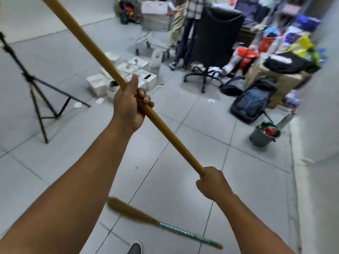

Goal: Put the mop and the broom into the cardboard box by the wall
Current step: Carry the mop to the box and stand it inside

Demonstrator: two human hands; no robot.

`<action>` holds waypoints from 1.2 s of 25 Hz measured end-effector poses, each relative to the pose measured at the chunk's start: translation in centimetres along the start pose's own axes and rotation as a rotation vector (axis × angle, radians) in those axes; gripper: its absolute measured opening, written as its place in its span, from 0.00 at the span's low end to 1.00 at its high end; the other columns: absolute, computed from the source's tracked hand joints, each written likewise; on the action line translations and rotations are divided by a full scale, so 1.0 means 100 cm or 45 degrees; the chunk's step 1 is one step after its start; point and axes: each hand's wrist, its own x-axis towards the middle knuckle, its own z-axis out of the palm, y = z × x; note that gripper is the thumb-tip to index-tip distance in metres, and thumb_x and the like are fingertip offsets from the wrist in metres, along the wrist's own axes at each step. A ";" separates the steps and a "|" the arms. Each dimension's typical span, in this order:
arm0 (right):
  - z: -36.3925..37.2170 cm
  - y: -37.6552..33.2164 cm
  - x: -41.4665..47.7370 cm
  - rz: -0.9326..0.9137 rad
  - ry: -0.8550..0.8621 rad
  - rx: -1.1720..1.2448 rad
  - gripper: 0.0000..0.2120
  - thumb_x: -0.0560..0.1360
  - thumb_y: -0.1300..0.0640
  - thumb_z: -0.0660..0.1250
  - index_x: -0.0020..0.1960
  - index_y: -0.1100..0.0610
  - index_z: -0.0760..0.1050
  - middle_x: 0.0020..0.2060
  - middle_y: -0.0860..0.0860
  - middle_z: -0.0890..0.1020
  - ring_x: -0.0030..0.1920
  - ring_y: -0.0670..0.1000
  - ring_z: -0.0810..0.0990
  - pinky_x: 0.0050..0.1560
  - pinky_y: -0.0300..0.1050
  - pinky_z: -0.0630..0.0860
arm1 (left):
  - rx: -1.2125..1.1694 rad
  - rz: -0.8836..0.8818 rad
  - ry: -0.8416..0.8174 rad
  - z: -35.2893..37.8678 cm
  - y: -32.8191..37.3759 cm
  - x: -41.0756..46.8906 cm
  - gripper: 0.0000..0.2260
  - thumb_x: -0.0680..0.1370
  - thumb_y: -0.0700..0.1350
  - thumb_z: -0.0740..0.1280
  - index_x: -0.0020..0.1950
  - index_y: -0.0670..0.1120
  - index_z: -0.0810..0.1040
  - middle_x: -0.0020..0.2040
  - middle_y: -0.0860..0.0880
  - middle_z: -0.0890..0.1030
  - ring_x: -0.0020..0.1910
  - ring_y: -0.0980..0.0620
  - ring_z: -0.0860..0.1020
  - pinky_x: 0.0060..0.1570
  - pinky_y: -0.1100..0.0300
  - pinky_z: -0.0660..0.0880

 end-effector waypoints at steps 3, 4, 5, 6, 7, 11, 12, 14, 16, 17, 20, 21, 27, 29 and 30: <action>-0.019 0.006 -0.029 0.122 0.101 0.071 0.04 0.67 0.57 0.65 0.41 0.51 0.72 0.36 0.50 0.78 0.33 0.51 0.80 0.31 0.43 0.77 | -0.051 -0.104 -0.136 0.039 0.000 -0.002 0.15 0.78 0.54 0.65 0.35 0.50 0.69 0.25 0.53 0.68 0.23 0.55 0.68 0.27 0.61 0.70; -0.024 0.009 -0.039 0.166 0.134 0.101 0.04 0.66 0.57 0.65 0.41 0.52 0.73 0.36 0.50 0.78 0.33 0.51 0.80 0.32 0.44 0.78 | -0.065 -0.150 -0.174 0.051 0.000 -0.003 0.15 0.78 0.54 0.65 0.34 0.50 0.69 0.24 0.53 0.68 0.22 0.55 0.67 0.27 0.61 0.70; -0.029 0.012 -0.047 0.203 0.164 0.125 0.04 0.66 0.58 0.65 0.41 0.52 0.73 0.36 0.51 0.79 0.34 0.51 0.80 0.33 0.44 0.79 | -0.079 -0.188 -0.202 0.061 -0.002 -0.004 0.15 0.78 0.53 0.65 0.34 0.49 0.69 0.24 0.53 0.68 0.22 0.55 0.66 0.26 0.62 0.70; -0.033 0.015 -0.057 0.248 0.198 0.145 0.04 0.66 0.58 0.65 0.41 0.53 0.73 0.36 0.51 0.79 0.34 0.52 0.80 0.35 0.45 0.79 | -0.083 -0.231 -0.231 0.072 -0.004 -0.006 0.15 0.78 0.52 0.65 0.34 0.49 0.69 0.24 0.53 0.67 0.22 0.55 0.66 0.26 0.62 0.69; -0.037 0.018 -0.067 0.295 0.233 0.158 0.05 0.67 0.57 0.66 0.42 0.53 0.74 0.37 0.51 0.79 0.35 0.52 0.80 0.36 0.46 0.80 | -0.081 -0.270 -0.265 0.083 -0.006 -0.008 0.15 0.78 0.52 0.65 0.33 0.49 0.69 0.24 0.53 0.67 0.22 0.55 0.66 0.26 0.62 0.69; -0.041 0.036 -0.123 0.538 0.409 0.261 0.07 0.67 0.56 0.66 0.45 0.52 0.75 0.37 0.50 0.79 0.36 0.51 0.80 0.39 0.47 0.81 | -0.094 -0.453 -0.504 0.130 -0.020 -0.037 0.15 0.79 0.50 0.64 0.33 0.48 0.69 0.24 0.52 0.66 0.22 0.55 0.65 0.27 0.61 0.68; -0.040 0.042 -0.140 0.605 0.455 0.293 0.08 0.67 0.56 0.66 0.46 0.52 0.75 0.37 0.49 0.79 0.35 0.50 0.80 0.37 0.46 0.80 | -0.112 -0.501 -0.579 0.142 -0.026 -0.048 0.15 0.79 0.50 0.64 0.32 0.48 0.70 0.24 0.52 0.66 0.23 0.55 0.65 0.27 0.61 0.68; -0.034 0.052 -0.175 0.714 0.523 0.367 0.09 0.66 0.56 0.65 0.46 0.52 0.75 0.36 0.49 0.79 0.34 0.50 0.80 0.33 0.43 0.78 | -0.136 -0.591 -0.711 0.164 -0.036 -0.075 0.16 0.79 0.49 0.64 0.32 0.48 0.70 0.24 0.52 0.66 0.23 0.55 0.65 0.28 0.61 0.68; -0.025 0.064 -0.217 0.812 0.598 0.443 0.07 0.66 0.55 0.65 0.44 0.52 0.75 0.35 0.49 0.79 0.32 0.49 0.79 0.30 0.41 0.76 | -0.137 -0.704 -0.847 0.188 -0.047 -0.112 0.17 0.79 0.49 0.63 0.30 0.48 0.69 0.24 0.52 0.65 0.23 0.54 0.64 0.28 0.62 0.67; -0.019 0.071 -0.242 0.868 0.640 0.485 0.07 0.66 0.55 0.65 0.44 0.51 0.74 0.34 0.49 0.79 0.31 0.48 0.79 0.29 0.40 0.74 | -0.134 -0.771 -0.918 0.200 -0.053 -0.136 0.17 0.79 0.49 0.63 0.30 0.48 0.68 0.24 0.52 0.65 0.22 0.54 0.63 0.28 0.62 0.66; 0.001 0.087 -0.313 0.995 0.722 0.587 0.04 0.66 0.53 0.66 0.39 0.49 0.72 0.34 0.49 0.78 0.31 0.48 0.78 0.27 0.39 0.69 | -0.092 -0.952 -1.110 0.224 -0.064 -0.207 0.16 0.78 0.48 0.64 0.30 0.48 0.67 0.25 0.52 0.64 0.23 0.54 0.63 0.29 0.62 0.66; 0.010 0.094 -0.340 1.037 0.749 0.625 0.04 0.65 0.52 0.66 0.37 0.49 0.71 0.34 0.49 0.78 0.31 0.48 0.78 0.27 0.40 0.70 | -0.068 -1.015 -1.198 0.230 -0.066 -0.235 0.16 0.77 0.48 0.65 0.31 0.49 0.67 0.25 0.52 0.64 0.24 0.54 0.63 0.30 0.62 0.66; 0.074 0.139 -0.499 1.245 1.017 0.891 0.05 0.63 0.52 0.65 0.32 0.51 0.69 0.29 0.49 0.76 0.28 0.50 0.74 0.34 0.48 0.77 | 0.019 -1.184 -1.736 0.247 -0.071 -0.428 0.16 0.76 0.50 0.64 0.30 0.49 0.67 0.25 0.52 0.65 0.26 0.52 0.66 0.34 0.60 0.70; 0.103 0.156 -0.566 1.338 1.133 0.955 0.08 0.63 0.52 0.65 0.29 0.51 0.66 0.26 0.47 0.73 0.26 0.49 0.72 0.30 0.45 0.75 | 0.002 -1.221 -1.925 0.248 -0.069 -0.515 0.15 0.76 0.50 0.65 0.31 0.49 0.67 0.25 0.52 0.66 0.26 0.52 0.66 0.35 0.59 0.71; 0.114 0.162 -0.596 1.394 1.184 0.979 0.10 0.63 0.52 0.66 0.28 0.51 0.66 0.25 0.47 0.72 0.25 0.48 0.71 0.27 0.43 0.72 | -0.016 -1.228 -2.005 0.246 -0.066 -0.553 0.15 0.76 0.50 0.65 0.31 0.49 0.67 0.25 0.52 0.65 0.26 0.52 0.66 0.35 0.59 0.71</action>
